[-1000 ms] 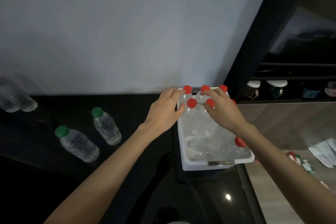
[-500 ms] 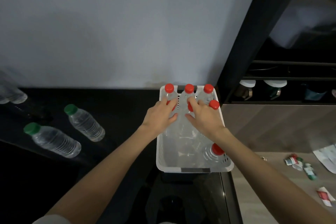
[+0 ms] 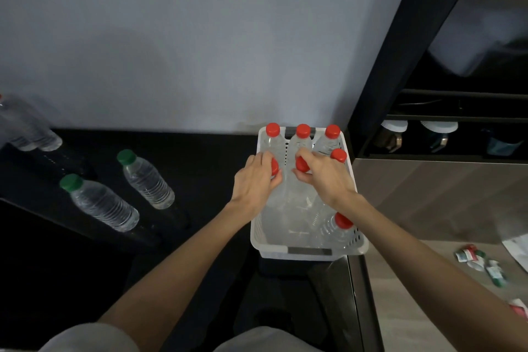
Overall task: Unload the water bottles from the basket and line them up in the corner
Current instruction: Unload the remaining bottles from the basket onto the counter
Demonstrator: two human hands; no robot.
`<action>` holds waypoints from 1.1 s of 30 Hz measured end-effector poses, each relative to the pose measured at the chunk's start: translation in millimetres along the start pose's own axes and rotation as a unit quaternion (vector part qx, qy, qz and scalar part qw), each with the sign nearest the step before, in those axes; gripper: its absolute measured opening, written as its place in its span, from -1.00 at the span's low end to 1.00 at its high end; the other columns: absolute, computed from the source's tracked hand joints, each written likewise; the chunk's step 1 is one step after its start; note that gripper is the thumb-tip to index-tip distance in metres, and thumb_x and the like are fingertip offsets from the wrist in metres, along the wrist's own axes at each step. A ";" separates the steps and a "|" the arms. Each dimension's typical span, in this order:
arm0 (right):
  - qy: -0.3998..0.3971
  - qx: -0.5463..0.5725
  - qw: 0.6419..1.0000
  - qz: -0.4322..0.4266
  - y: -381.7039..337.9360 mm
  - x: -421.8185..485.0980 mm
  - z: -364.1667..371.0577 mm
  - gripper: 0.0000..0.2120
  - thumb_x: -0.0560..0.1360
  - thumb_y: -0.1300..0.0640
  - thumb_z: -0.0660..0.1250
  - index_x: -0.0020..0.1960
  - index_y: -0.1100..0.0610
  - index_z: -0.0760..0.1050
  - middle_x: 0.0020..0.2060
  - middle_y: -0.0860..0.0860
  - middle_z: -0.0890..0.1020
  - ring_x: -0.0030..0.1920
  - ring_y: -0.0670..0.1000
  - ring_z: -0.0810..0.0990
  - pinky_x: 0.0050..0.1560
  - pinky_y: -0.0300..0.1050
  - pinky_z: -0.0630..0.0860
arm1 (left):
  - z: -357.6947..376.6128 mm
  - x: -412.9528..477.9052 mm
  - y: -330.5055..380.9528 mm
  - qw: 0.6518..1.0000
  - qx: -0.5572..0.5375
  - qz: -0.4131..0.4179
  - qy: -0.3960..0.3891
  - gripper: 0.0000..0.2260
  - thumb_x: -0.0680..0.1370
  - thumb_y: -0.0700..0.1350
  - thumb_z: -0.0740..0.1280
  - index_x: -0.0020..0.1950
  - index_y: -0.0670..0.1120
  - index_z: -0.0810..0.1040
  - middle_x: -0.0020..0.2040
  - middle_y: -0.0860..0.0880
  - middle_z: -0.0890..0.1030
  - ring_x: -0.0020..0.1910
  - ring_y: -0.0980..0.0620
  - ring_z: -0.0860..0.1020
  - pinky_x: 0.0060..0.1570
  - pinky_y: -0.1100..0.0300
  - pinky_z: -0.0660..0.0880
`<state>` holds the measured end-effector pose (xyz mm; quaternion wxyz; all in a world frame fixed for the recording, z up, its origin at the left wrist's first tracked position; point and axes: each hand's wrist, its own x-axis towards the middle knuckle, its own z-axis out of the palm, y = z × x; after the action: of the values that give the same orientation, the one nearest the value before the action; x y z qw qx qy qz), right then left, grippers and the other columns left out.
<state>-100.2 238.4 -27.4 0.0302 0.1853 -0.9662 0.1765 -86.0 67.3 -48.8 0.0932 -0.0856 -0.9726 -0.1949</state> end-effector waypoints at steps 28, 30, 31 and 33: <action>0.158 0.191 0.958 -0.147 -180.7 59.5 -27.5 -0.79 0.51 0.00 0.35 0.04 0.07 0.42 -0.25 -0.10 0.51 -0.31 -0.09 0.45 -0.24 -0.20 0.38 | -169.9 -62.8 -108.4 0.982 -0.067 -0.095 0.148 -0.79 0.50 0.02 0.33 0.00 -0.08 0.43 -0.12 0.00 0.49 -0.15 0.02 0.45 -0.15 0.03 0.48; 0.114 0.187 0.965 -0.147 -190.0 64.6 -7.8 -0.79 0.50 -0.01 0.35 0.03 0.07 0.41 -0.24 -0.10 0.51 -0.29 -0.08 0.47 -0.23 -0.19 0.38 | -162.7 -75.0 -128.4 0.983 -0.055 -0.113 0.132 -0.79 0.51 0.02 0.33 0.01 -0.07 0.43 -0.11 0.02 0.46 -0.13 0.05 0.43 -0.14 0.05 0.47; 0.092 0.185 0.967 -0.147 -193.9 66.7 2.1 -0.79 0.50 -0.01 0.35 0.03 0.06 0.40 -0.23 -0.09 0.53 -0.27 -0.07 0.49 -0.22 -0.18 0.41 | -159.8 -80.5 -138.2 0.983 -0.050 -0.118 0.128 -0.80 0.51 0.02 0.33 0.02 -0.06 0.43 -0.10 0.03 0.46 -0.12 0.06 0.43 -0.14 0.05 0.47; 0.052 0.175 0.972 -0.146 -200.7 69.7 21.9 -0.78 0.50 -0.02 0.36 0.04 0.04 0.39 -0.19 -0.08 0.56 -0.22 -0.07 0.53 -0.17 -0.16 0.47 | -155.9 -89.9 -156.2 0.983 -0.041 -0.132 0.117 -0.79 0.52 0.02 0.32 0.05 -0.07 0.43 -0.07 0.04 0.45 -0.08 0.08 0.41 -0.15 0.09 0.43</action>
<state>-90.8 32.1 26.9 0.0727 0.3172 -0.8801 0.3456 -7.6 -148.0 16.5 0.1767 0.0634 -0.9489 -0.2535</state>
